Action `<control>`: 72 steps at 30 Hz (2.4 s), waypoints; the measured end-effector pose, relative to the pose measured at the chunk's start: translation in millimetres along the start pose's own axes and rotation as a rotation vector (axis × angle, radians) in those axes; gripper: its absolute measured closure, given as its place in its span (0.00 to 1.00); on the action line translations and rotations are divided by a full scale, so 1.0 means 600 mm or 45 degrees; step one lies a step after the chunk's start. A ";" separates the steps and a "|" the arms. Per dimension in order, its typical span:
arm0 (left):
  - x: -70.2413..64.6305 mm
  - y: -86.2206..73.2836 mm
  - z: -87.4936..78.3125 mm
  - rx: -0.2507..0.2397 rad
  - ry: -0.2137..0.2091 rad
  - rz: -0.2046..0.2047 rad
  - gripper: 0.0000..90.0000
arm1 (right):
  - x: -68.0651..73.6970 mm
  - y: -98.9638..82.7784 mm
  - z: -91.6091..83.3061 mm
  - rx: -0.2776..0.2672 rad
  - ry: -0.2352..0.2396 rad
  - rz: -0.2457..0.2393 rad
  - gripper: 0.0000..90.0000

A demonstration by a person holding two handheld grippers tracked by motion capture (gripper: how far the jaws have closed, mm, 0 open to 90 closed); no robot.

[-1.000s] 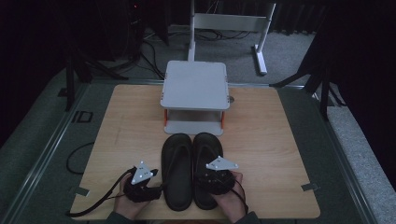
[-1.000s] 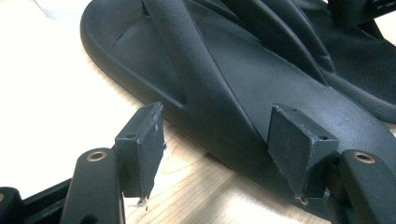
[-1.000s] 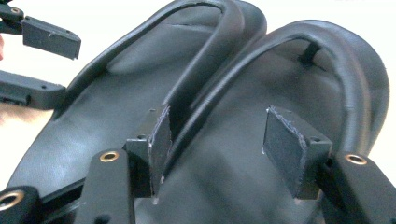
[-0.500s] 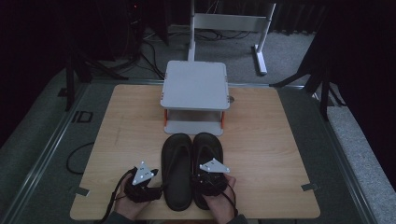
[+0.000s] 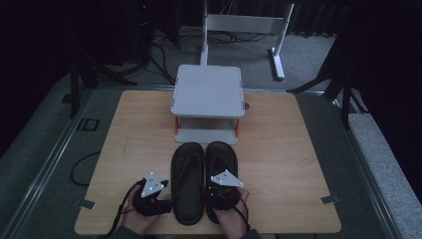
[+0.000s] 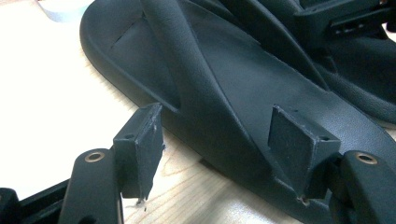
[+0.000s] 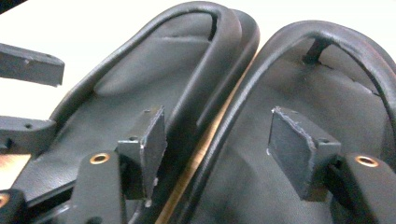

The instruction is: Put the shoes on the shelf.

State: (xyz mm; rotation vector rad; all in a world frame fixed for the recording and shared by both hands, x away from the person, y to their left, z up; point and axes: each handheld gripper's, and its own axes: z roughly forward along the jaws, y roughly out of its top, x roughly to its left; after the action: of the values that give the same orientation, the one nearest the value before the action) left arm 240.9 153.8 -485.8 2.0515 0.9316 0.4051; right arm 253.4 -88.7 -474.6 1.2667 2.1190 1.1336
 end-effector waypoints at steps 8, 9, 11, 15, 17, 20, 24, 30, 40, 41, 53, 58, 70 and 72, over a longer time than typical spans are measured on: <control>-0.004 -0.001 0.016 0.051 -0.092 -0.011 0.41 | 0.015 -0.003 0.021 0.052 0.000 -0.012 0.37; -0.009 0.000 0.019 0.055 -0.076 0.008 0.41 | 0.015 -0.003 0.024 0.052 0.004 -0.005 0.37; -0.011 0.003 0.021 0.056 -0.086 0.013 0.41 | 0.016 -0.003 0.028 0.062 -0.002 0.001 0.40; -0.011 0.003 0.021 0.055 -0.094 0.014 0.41 | 0.017 -0.001 0.029 0.070 -0.016 0.009 0.46; -0.009 0.003 0.020 0.053 -0.104 0.006 0.41 | 0.014 0.001 0.030 0.076 -0.040 0.018 0.52; -0.009 0.003 0.019 0.046 -0.111 0.009 0.41 | 0.016 0.003 0.031 0.083 -0.048 0.005 0.54; -0.007 0.002 0.013 0.024 -0.115 0.011 0.41 | 0.018 0.004 0.031 0.092 -0.066 -0.011 0.60; 0.006 0.001 -0.008 -0.061 -0.140 -0.036 0.41 | 0.017 0.003 0.030 0.096 -0.086 -0.033 0.69; 0.018 -0.001 -0.022 -0.100 -0.117 -0.062 0.41 | 0.011 0.007 0.028 0.119 -0.037 -0.147 0.76; 0.018 -0.001 -0.023 -0.103 -0.117 -0.064 0.41 | 0.009 0.008 0.027 0.121 -0.014 -0.168 0.79; 0.020 -0.002 -0.023 -0.098 -0.100 -0.065 0.41 | -0.016 0.017 0.035 0.139 0.183 -0.228 0.71; 0.020 -0.002 -0.022 -0.095 -0.095 -0.065 0.41 | -0.012 0.020 0.042 0.141 0.182 -0.253 0.70; 0.028 -0.004 -0.031 -0.124 -0.065 -0.079 0.41 | -0.014 0.026 0.044 0.151 0.194 -0.221 0.84; 0.029 -0.005 -0.033 -0.128 -0.061 -0.084 0.41 | -0.015 0.029 0.044 0.144 0.188 -0.198 0.84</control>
State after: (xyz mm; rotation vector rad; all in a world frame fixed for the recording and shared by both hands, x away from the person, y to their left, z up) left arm 239.9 178.9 -476.7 1.9259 0.9289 0.3589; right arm 285.1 -81.0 -476.2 1.0722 2.3750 1.0836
